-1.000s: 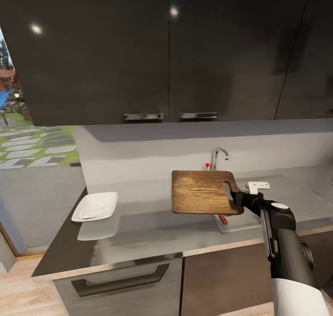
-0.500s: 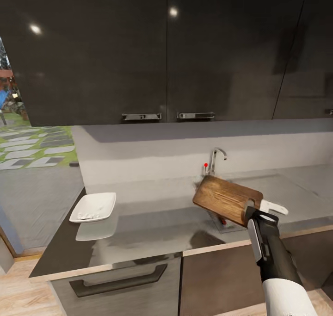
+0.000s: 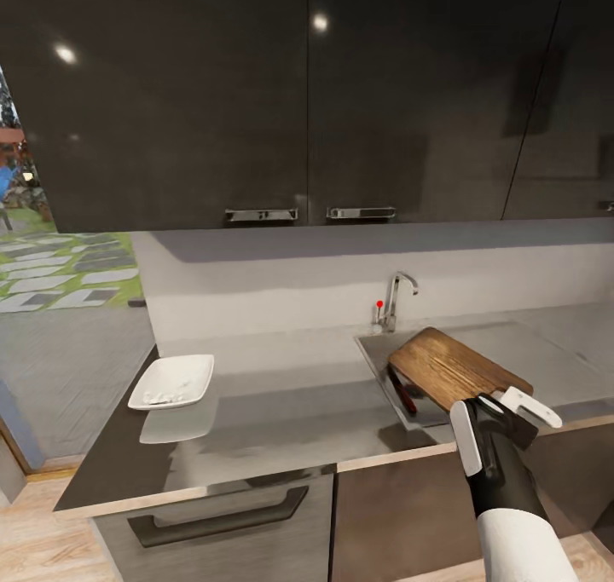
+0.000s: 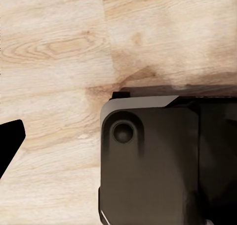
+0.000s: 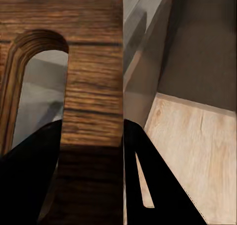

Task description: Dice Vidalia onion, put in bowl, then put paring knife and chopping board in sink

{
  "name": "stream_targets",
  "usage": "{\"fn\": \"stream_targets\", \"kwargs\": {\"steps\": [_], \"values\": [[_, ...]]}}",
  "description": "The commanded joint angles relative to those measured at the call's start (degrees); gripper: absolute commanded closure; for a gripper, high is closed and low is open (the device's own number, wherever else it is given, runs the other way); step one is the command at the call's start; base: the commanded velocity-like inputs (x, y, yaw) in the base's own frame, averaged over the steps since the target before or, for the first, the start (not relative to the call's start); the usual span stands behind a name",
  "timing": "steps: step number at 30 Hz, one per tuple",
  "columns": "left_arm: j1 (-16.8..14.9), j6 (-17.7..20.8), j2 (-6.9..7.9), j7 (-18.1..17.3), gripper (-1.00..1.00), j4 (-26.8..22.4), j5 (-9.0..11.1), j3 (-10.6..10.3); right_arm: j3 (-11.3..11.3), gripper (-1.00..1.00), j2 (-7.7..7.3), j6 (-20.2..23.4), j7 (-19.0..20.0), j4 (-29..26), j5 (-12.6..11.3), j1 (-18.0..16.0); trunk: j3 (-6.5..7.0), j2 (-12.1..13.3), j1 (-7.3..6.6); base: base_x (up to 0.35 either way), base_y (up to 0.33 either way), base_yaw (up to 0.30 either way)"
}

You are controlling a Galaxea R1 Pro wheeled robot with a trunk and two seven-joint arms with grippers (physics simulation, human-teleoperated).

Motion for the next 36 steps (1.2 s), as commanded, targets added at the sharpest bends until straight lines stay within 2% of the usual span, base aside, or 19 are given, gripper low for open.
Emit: {"fn": "stream_targets", "kwargs": {"steps": [1, 4, 7, 11, 14, 19, 20, 23, 27, 29, 31, 36], "values": [[-0.08, -0.41, 0.02, 0.31, -1.0, 0.26, -0.36, 0.19, -0.02, 1.0, 0.01, 0.29, -1.03, -0.07, -0.52, -0.45, -0.03, -0.05, 0.02, 0.0, 0.0, 0.0], [-0.09, -0.41, 0.12, 0.32, -1.0, 0.29, -0.25, 0.25, -0.02, 1.0, 0.09, 0.54, -4.03, -0.07, -1.24, -2.61, -0.03, -0.05, 0.02, 0.005, -0.024, 0.0], [-0.09, -0.41, 0.26, 0.38, -1.0, 0.32, 0.66, 0.26, 0.08, 1.0, 0.53, 0.64, -7.41, -0.07, -3.65, -4.19, -0.03, -0.05, 0.02, 0.071, -0.161, 0.0], [-0.09, -0.41, 0.35, 0.39, -1.0, 0.33, 4.05, 0.27, 1.9, 1.0, 0.97, 0.66, -10.75, -0.21, -5.8, -4.85, -0.03, -0.05, 0.02, 0.115, -0.265, 0.0], [-0.08, -0.41, 0.36, 0.39, -1.0, 0.33, 6.94, 0.27, 3.22, 1.0, 1.66, 0.57, -11.39, -0.24, -6.1, -4.94, -0.03, -0.05, 0.02, 0.126, -0.305, 0.0], [-0.08, -0.41, 0.5, 0.4, -1.0, 0.28, 9.8, 0.27, 3.67, 1.0, 2.83, 0.48, -11.6, -0.25, -6.19, -4.98, -0.03, -0.05, 0.02, 0.128, -0.315, 0.0], [-0.09, -0.41, 0.76, 0.41, -1.0, 0.32, 12.02, 0.27, 3.75, 1.0, 3.53, 0.4, -11.64, -0.25, -6.17, -4.98, -0.03, -0.05, 0.02, 0.114, -0.324, 0.0], [-0.09, -0.42, 1.19, 0.34, -1.0, 0.31, 15.13, 0.27, 3.74, 1.0, 4.64, 0.3, -11.69, -0.14, -5.96, -4.98, -0.03, -0.05, 0.02, 0.087, -0.329, 0.0], [-0.1, -0.41, 1.48, 0.33, -1.0, 0.28, 17.34, 0.27, 3.76, 1.0, 5.2, 0.27, -11.7, 0.74, -5.84, -4.98, -0.03, -0.05, 0.02, 0.019, -0.284, 0.0], [-0.09, -0.41, 1.6, 0.38, -1.0, 0.28, 18.26, 0.27, 3.74, 1.0, 5.82, 0.27, -11.7, 1.87, -5.83, -4.98, -0.03, -0.05, 0.02, 0.004, -0.087, 0.0], [-0.09, -0.41, 1.7, 0.4, -1.0, 0.28, 20.05, 0.27, 3.73, 1.0, 6.73, 0.22, -11.7, 2.84, -5.83, -4.98, -0.03, -0.05, 0.02, 0.001, -0.033, 0.0], [-0.08, -0.41, 2.2, 0.41, -1.0, 0.33, 22.71, 0.27, 3.72, 1.0, 6.73, 0.09, -12.23, 4.48, -5.92, -4.98, -0.03, -0.05, 0.02, 0.0, -0.008, 0.0]]}}
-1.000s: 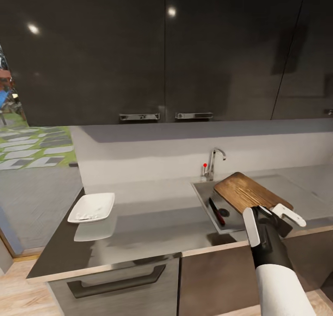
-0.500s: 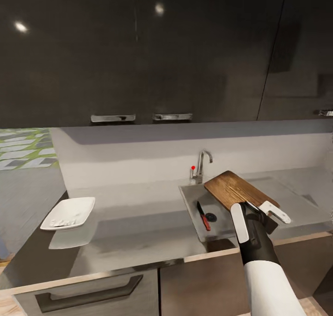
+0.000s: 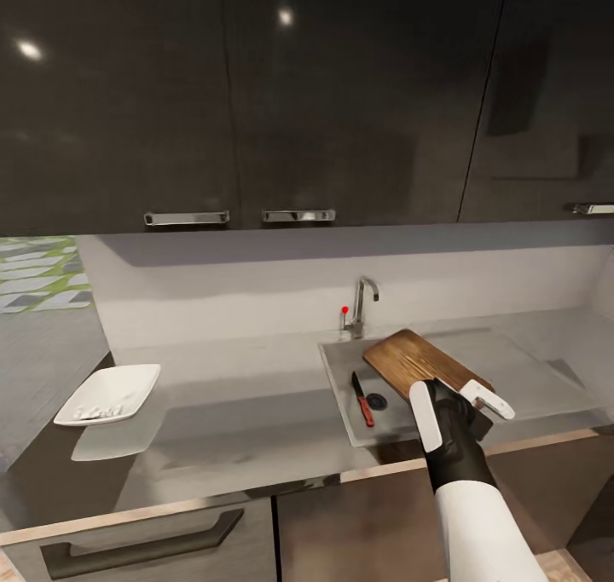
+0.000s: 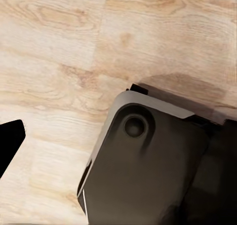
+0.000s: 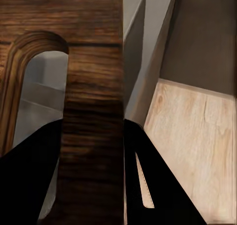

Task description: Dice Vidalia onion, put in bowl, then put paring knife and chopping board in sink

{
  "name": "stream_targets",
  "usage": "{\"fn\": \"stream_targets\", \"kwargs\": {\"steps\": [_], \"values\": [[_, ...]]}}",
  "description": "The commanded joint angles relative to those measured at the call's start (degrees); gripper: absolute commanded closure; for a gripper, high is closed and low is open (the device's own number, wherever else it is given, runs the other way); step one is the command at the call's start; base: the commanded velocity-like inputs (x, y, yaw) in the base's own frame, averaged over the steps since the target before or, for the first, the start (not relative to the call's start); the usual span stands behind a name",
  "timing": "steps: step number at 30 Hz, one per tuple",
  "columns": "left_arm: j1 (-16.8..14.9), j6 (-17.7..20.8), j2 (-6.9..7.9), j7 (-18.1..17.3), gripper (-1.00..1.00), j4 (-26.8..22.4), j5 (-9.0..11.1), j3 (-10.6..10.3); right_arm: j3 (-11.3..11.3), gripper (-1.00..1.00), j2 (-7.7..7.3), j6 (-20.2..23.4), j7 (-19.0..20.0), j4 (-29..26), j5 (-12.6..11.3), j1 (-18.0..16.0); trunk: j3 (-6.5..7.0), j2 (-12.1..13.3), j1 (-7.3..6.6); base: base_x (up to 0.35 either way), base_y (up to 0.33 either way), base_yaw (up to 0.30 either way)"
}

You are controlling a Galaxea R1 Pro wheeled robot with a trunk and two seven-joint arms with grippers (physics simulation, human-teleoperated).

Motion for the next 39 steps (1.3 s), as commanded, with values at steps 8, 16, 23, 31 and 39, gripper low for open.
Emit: {"fn": "stream_targets", "kwargs": {"steps": [8, 16, 23, 31, 39], "values": [[-0.07, -0.4, 0.36, -0.04, -1.0, 0.23, 0.36, 0.16, -0.02, 1.0, 0.03, 0.36, -1.57, 0.29, -0.14, -0.03, -0.02, -0.05, 0.02, 0.04, 0.147, 0.0], [-0.07, -0.4, 0.81, -0.04, -1.0, 0.18, 0.37, 0.16, 0.02, 1.0, 0.03, 0.32, -1.6, 0.23, -0.38, -0.03, -0.02, -0.05, 0.02, 0.068, 0.177, 0.0], [-0.08, -0.4, 0.89, -0.04, -1.0, 0.19, 0.37, 0.16, -0.21, 1.0, 0.03, 0.3, -1.83, 0.14, -4.06, -0.03, -0.02, -0.05, 0.02, 0.003, 0.006, 0.05], [-0.08, -0.4, 0.89, -0.04, -1.0, 0.16, 0.4, 0.16, -0.17, 1.0, 0.03, 0.3, -1.85, 0.17, -4.62, -0.03, -0.02, -0.05, 0.02, 0.0, 0.0, 0.246], [-0.09, -0.4, 0.89, -0.04, -1.0, 0.16, 0.4, 0.16, -1.06, 1.0, 0.03, 0.16, -1.85, 0.18, -4.63, -0.02, -0.12, -0.05, 0.02, 0.0, 0.0, 0.224]]}}
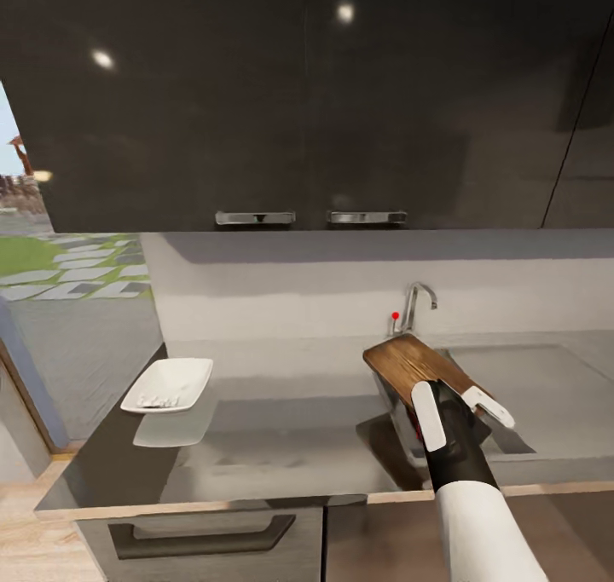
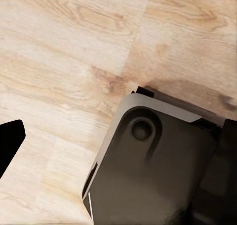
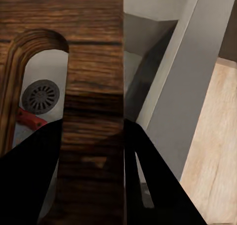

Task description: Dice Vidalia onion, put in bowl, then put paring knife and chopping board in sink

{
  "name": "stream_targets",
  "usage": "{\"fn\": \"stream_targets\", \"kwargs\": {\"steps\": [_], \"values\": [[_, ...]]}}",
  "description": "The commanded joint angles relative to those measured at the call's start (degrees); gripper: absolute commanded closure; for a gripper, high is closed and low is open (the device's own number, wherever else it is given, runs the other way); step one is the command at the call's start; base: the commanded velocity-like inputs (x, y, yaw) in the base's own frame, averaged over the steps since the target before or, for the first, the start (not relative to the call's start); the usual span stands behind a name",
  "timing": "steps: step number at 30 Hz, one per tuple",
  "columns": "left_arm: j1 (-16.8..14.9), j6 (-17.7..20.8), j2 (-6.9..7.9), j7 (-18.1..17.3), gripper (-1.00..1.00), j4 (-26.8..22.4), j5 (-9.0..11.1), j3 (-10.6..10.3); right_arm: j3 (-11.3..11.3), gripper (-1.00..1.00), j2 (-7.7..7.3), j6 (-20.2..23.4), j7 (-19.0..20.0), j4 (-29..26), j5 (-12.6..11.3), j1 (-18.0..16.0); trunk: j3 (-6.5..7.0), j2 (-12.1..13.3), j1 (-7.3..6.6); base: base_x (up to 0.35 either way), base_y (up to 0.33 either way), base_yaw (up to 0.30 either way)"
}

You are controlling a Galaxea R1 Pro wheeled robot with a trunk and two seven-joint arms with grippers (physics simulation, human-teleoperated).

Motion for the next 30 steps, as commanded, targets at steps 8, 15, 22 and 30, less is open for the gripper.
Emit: {"fn": "stream_targets", "kwargs": {"steps": [8, 15, 22, 30], "values": [[-0.08, -0.38, -0.12, -0.04, -1.0, 0.18, 0.03, 0.16, -11.37, 1.0, 0.04, -1.83, -0.2, -0.04, -1.18, -0.03, -0.04, -0.05, 0.02, 0.0, 0.0, 0.018], [-0.07, -0.38, -0.1, -0.15, -1.0, 0.12, -0.02, 0.15, -11.95, 1.0, 0.04, -5.55, -3.92, 0.05, -1.16, -0.04, -0.04, -0.05, 0.02, 0.0, 0.0, 0.0], [-0.07, -0.47, -0.33, -0.32, -1.0, 0.19, -0.02, 0.04, -11.79, 1.0, 0.04, -5.81, -4.33, 0.05, -1.05, -0.02, -0.04, -0.05, 0.02, 0.065, 0.0, 0.0], [-0.07, -0.42, -0.36, -0.36, -1.0, 0.21, -0.02, 0.06, -11.7, 1.0, 0.04, -5.74, -4.3, 0.05, -1.04, -0.03, -0.04, -0.05, 0.02, 0.181, 0.0, 0.0]]}}
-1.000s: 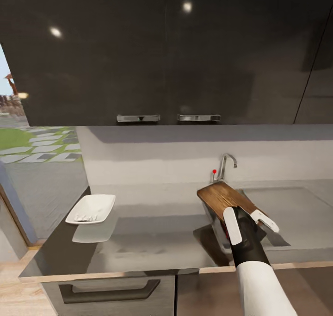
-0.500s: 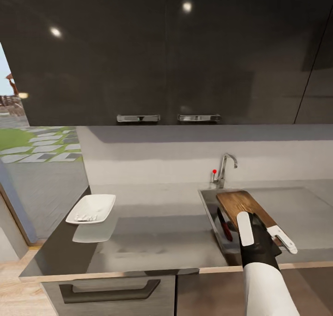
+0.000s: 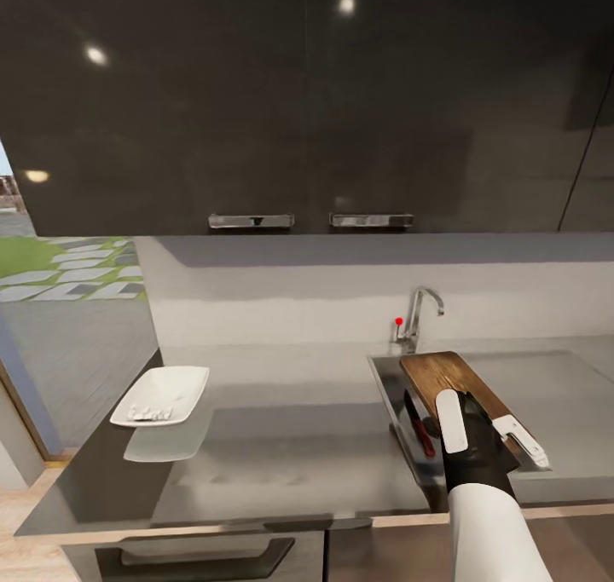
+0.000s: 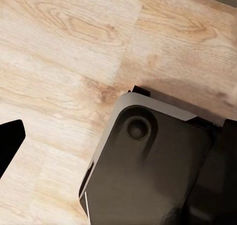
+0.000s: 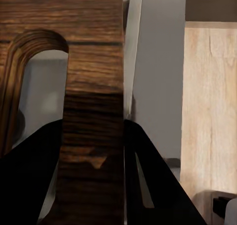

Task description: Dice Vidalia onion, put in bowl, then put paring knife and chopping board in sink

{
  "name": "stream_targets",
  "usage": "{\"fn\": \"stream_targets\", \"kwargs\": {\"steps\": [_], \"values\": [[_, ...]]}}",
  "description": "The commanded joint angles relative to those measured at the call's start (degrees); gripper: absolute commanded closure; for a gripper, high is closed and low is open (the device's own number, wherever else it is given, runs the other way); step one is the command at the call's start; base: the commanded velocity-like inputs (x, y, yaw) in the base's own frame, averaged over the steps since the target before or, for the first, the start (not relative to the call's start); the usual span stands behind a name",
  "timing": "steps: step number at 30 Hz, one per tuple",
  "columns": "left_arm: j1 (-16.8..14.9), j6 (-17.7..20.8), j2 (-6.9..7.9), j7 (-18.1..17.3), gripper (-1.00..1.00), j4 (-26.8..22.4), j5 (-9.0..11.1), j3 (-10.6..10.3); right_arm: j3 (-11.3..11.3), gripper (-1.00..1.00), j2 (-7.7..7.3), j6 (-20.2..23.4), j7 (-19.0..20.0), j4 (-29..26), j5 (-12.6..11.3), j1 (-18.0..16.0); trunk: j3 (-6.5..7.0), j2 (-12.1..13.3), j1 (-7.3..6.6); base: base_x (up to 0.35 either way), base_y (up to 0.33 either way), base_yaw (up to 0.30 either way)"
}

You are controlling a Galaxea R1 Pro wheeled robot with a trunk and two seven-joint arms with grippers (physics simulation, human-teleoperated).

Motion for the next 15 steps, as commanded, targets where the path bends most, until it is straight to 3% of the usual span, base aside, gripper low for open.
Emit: {"fn": "stream_targets", "kwargs": {"steps": [1, 15], "values": [[-0.07, -0.36, 0.0, -0.01, -1.0, 0.22, 0.01, 0.16, -0.07, 1.0, 0.04, 0.6, -0.16, -0.07, -0.06, -0.03, -0.02, -0.05, 0.03, 0.046, 0.0, 0.0], [-0.07, -0.34, 0.01, -0.01, -1.0, 0.22, 0.1, 0.17, 0.04, 1.0, 0.04, 0.61, -0.16, -0.07, -0.02, -0.03, -0.47, -0.05, 0.03, 0.005, 0.0, 0.0]]}}
